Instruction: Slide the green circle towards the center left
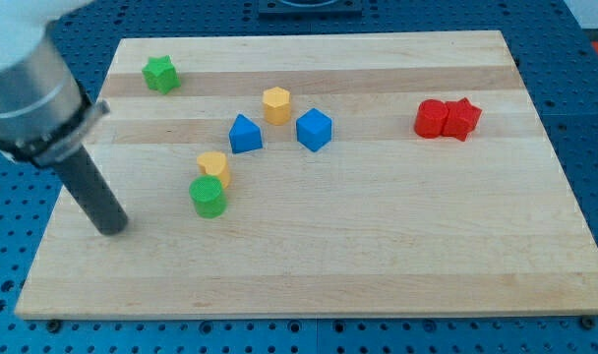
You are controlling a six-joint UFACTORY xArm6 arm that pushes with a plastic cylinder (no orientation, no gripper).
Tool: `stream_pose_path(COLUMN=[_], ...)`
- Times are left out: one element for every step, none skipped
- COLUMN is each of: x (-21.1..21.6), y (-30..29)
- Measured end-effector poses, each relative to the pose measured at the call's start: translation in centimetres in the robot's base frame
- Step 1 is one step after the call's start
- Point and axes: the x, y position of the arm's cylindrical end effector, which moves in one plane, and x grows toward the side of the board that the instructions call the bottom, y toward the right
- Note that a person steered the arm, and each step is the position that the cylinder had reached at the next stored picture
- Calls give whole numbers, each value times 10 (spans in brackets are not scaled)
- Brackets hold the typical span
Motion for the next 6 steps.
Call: stream_pose_path(x=[7, 2, 2, 2, -3, -23], y=[72, 95, 98, 116, 116, 108])
